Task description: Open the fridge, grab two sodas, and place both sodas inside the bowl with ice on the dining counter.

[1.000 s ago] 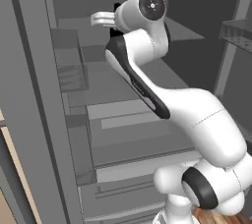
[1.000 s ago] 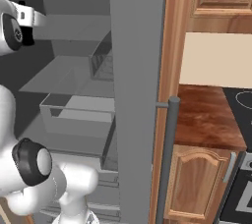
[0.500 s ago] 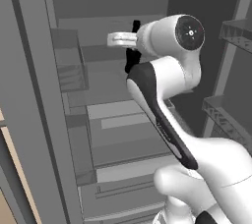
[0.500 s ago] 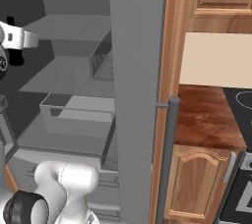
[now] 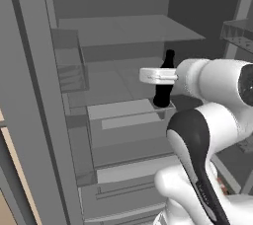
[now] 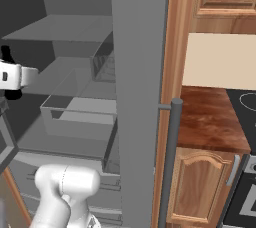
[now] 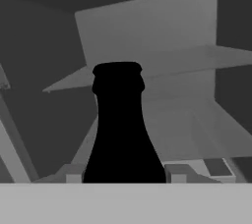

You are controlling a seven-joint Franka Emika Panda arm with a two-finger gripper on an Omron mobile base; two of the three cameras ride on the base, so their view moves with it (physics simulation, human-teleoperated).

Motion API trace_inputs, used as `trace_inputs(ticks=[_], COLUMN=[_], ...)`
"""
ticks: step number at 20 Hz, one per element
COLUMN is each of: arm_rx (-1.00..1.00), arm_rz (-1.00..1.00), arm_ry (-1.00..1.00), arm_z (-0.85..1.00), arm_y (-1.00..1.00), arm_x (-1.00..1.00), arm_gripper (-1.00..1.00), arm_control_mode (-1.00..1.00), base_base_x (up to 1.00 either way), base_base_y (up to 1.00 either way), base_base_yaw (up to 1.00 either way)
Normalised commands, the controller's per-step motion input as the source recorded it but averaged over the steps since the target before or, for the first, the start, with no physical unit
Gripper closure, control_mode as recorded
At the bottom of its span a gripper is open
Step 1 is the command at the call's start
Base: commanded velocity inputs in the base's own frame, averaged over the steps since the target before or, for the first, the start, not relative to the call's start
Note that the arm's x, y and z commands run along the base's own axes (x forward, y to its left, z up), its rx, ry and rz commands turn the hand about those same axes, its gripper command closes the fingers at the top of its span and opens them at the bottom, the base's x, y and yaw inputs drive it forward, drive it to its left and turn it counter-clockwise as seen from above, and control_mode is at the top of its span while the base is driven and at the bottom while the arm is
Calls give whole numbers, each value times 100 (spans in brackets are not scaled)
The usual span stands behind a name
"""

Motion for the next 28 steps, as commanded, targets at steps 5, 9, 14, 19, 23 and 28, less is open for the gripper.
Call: trace_inputs(ticks=[5,9,14,19,23,28], arm_rx=[0,4,0,0,0,0], arm_rz=[0,0,0,0,0,0], arm_ry=[2,0,2,0,0,0], arm_z=[-23,-8,-16,0,-2,0], arm_y=[-57,-46,-14,0,0,0], arm_x=[-91,-52,-24,0,-6,0], arm_gripper=[100,100,100,100,100,100], arm_control_mode=[-100,-100,-100,-100,100,100], base_base_x=[0,0,0,0,-35,-56], base_base_y=[0,0,0,0,5,15], base_base_yaw=[0,0,0,0,-5,-16])
